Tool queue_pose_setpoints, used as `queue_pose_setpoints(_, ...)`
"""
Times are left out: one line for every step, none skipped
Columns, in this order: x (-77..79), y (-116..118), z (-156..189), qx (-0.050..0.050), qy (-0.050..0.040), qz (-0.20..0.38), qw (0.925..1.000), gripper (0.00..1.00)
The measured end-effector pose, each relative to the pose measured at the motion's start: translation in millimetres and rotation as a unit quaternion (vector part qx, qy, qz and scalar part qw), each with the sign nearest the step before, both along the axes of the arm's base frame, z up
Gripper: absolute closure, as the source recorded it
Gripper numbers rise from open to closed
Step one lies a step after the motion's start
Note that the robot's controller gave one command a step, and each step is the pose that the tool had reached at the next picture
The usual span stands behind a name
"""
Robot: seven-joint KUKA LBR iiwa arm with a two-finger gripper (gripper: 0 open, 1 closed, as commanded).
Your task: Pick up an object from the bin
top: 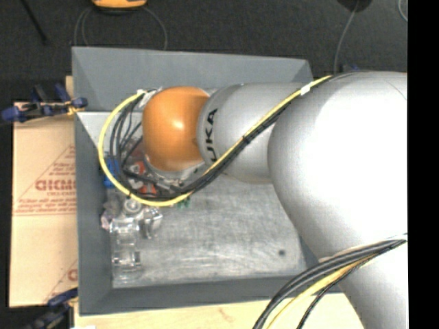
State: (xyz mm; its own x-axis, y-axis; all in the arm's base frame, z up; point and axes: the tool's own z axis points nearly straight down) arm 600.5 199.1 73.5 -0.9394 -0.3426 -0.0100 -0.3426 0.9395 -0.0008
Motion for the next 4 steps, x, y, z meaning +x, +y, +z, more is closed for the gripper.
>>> queue_pose_setpoints(-12.6,-23,28,-0.003,0.0036,0.129,0.9916,0.0)
queue_pose_setpoints(5.0,-18,28,0.001,0.0019,0.008,1.0,0.0)
queue_pose_setpoints(-3.3,-1,0,-0.002,-0.0002,0.182,0.9833,0.0)
queue_pose_setpoints(-1.4,-1,2,-0.001,0.0007,0.179,0.9838,0.0)
